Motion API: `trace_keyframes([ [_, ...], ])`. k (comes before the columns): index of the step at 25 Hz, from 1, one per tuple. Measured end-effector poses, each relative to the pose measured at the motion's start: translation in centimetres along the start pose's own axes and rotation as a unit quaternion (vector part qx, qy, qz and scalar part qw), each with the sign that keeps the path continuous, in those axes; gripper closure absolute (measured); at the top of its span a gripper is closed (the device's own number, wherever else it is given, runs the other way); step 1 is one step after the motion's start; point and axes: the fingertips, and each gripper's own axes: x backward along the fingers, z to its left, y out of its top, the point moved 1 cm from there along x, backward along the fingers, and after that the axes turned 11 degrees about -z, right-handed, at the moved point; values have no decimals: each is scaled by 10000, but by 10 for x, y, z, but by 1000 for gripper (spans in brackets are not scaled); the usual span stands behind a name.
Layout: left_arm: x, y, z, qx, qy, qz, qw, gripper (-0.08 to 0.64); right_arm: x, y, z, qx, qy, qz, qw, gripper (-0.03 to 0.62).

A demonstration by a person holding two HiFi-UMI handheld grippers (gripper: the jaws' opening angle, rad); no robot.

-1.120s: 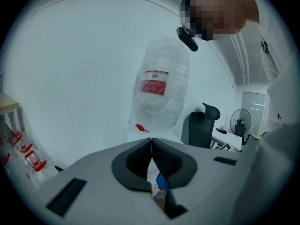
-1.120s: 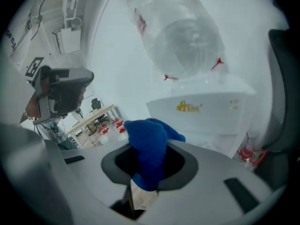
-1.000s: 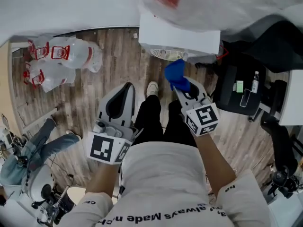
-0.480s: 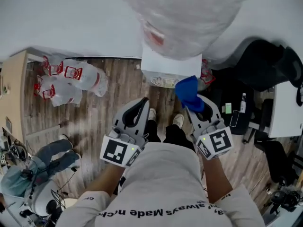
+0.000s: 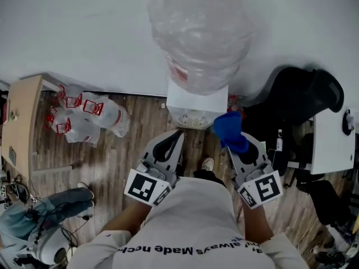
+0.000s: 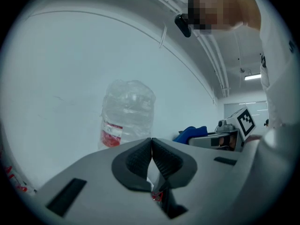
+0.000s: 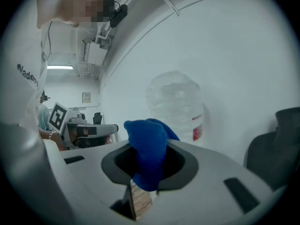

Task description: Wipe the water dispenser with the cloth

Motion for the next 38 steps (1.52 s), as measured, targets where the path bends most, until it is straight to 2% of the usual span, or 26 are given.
trace_keyframes([
  [16, -7, 62, 2, -255, -79, -282, 9992, 540, 6, 73, 16, 297, 132, -364, 9988, 497],
  [38, -35, 56, 16, -184, -229, -236, 9993, 540, -16, 80, -5, 414, -24, -455, 9981, 497],
])
